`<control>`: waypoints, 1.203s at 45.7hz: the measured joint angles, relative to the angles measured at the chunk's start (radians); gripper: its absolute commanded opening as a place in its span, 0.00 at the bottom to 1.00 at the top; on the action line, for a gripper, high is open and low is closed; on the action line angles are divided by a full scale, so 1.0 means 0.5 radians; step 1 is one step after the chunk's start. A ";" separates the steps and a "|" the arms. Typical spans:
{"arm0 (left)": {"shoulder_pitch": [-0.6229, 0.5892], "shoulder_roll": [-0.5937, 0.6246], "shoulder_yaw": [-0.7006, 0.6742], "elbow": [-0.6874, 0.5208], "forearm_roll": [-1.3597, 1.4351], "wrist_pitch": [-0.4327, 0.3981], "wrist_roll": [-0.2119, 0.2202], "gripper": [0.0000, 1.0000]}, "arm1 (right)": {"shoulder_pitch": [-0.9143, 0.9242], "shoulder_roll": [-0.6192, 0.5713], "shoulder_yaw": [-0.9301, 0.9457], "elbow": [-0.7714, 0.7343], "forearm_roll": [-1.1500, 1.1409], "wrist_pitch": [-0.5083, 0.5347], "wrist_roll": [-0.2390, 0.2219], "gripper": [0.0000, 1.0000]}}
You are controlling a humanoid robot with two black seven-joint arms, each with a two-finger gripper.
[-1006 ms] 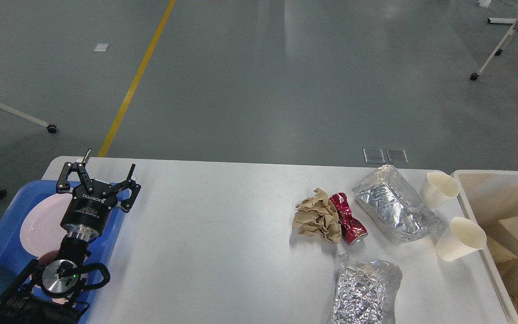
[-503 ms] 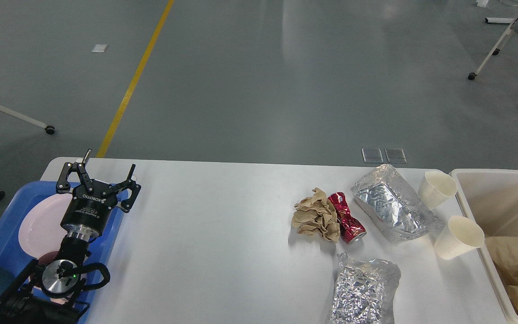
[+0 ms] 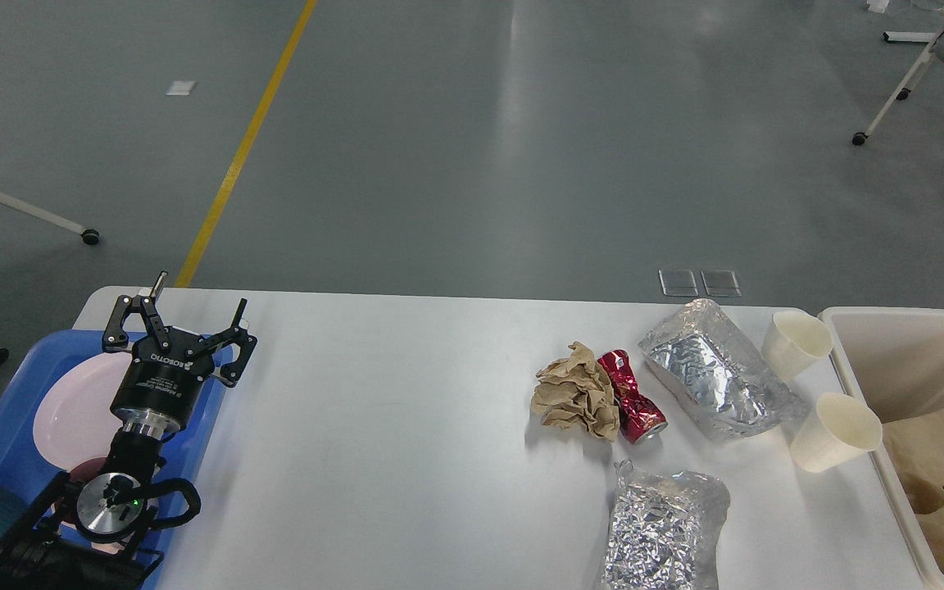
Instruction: Tidy desktop
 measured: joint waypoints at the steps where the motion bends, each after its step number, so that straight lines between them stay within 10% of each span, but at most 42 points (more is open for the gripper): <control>1: 0.000 0.000 0.000 0.000 0.000 0.000 0.000 0.96 | 0.003 -0.001 0.001 0.004 0.000 0.000 0.000 1.00; 26: 0.000 0.000 0.000 0.000 0.001 0.002 0.000 0.97 | 0.673 -0.606 -0.014 0.820 -0.190 0.105 -0.005 1.00; 41: -0.001 0.000 0.000 0.000 0.000 0.001 0.000 0.97 | 1.658 -0.849 -0.139 1.221 -0.832 1.152 -0.030 1.00; 55: -0.001 0.000 0.000 0.000 0.000 0.001 0.000 0.97 | 2.788 -0.759 -0.336 1.959 -0.899 1.746 -0.632 1.00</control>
